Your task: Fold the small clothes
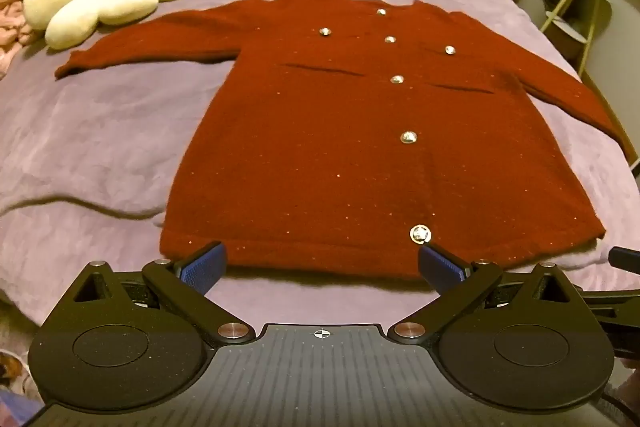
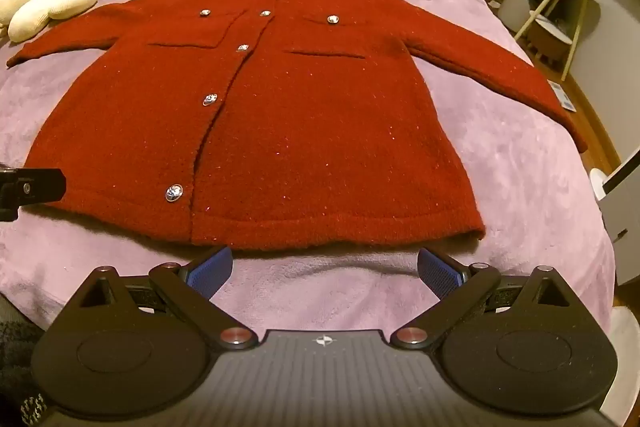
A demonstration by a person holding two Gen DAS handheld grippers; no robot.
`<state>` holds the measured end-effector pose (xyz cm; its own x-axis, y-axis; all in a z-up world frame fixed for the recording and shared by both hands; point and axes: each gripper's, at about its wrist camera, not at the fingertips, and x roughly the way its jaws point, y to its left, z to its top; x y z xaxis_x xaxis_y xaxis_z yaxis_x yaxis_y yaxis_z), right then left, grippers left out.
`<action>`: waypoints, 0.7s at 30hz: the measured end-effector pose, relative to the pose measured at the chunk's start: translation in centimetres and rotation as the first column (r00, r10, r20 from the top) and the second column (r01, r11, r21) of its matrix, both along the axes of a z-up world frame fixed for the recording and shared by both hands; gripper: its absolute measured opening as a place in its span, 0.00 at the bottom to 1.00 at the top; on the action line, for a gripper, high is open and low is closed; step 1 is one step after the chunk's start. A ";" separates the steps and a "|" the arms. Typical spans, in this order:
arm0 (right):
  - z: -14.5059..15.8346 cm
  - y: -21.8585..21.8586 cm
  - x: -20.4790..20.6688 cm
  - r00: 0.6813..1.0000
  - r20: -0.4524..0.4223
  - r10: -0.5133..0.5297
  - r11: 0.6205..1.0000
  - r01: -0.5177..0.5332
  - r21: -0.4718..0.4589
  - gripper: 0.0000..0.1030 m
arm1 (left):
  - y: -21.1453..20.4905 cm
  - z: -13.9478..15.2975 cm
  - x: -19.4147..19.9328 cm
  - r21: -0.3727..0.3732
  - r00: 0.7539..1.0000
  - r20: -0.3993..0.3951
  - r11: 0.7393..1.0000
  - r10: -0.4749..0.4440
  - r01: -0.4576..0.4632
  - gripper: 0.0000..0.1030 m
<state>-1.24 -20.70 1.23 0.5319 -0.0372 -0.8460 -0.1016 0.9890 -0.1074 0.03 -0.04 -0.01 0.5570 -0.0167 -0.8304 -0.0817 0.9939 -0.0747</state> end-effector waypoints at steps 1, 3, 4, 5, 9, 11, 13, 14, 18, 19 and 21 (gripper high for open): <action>0.0 0.0 0.0 1.000 -0.002 -0.002 1.000 0.002 0.002 0.96 | 0.0 0.0 0.0 0.005 1.000 0.000 1.000 -0.008 0.008 1.00; 0.2 0.2 0.1 1.000 -0.004 -0.004 1.000 0.004 0.004 0.96 | -0.1 0.0 -0.1 0.012 1.000 0.005 1.000 -0.023 0.023 1.00; 0.3 0.3 0.0 1.000 -0.004 -0.004 1.000 0.004 0.004 0.96 | 0.9 -0.4 -0.3 0.011 1.000 0.005 1.000 -0.023 0.022 1.00; 0.3 0.3 0.0 1.000 -0.004 -0.005 1.000 0.005 0.004 0.96 | 1.1 -0.6 -0.4 0.014 0.999 0.009 0.999 -0.032 0.032 1.00; 0.3 0.0 0.0 1.000 0.000 -0.001 1.000 0.001 0.005 0.96 | 1.5 -1.1 -0.7 0.020 0.999 0.012 0.999 -0.047 0.047 1.00; 0.4 0.0 0.0 1.000 0.001 -0.003 1.000 0.003 0.006 0.96 | 0.7 -1.3 -0.7 0.036 1.000 0.004 0.999 -0.031 0.031 1.00; 0.5 -0.2 0.1 1.000 0.001 -0.003 1.000 0.003 0.007 0.96 | 0.3 -0.9 -0.4 0.043 1.000 -0.003 0.999 -0.020 0.020 1.00; 0.5 -0.2 0.0 1.000 0.004 0.002 1.000 -0.002 0.005 0.96 | 0.3 -1.0 -0.4 0.046 1.000 -0.003 0.999 -0.021 0.021 1.00; 0.6 -0.1 0.0 1.000 0.006 0.003 1.000 -0.003 0.004 0.96 | 0.2 -0.8 -0.5 0.047 1.000 -0.004 0.999 -0.019 0.019 1.00; 0.6 -0.1 0.0 1.000 0.007 0.003 1.000 -0.003 0.004 0.96 | 0.1 -0.7 -0.4 0.048 1.000 -0.006 0.999 -0.017 0.018 1.00; 0.6 -0.1 0.0 1.000 0.009 0.005 1.000 -0.005 0.004 0.96 | 0.1 -0.6 -0.4 0.049 1.000 -0.009 0.999 -0.018 0.018 1.00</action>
<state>-1.24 -20.81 1.84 0.5394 -0.0313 -0.8415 -0.1054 0.9889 -0.1044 -0.33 0.07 -0.66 0.5501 0.0146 -0.8350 -0.0644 0.9976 -0.0250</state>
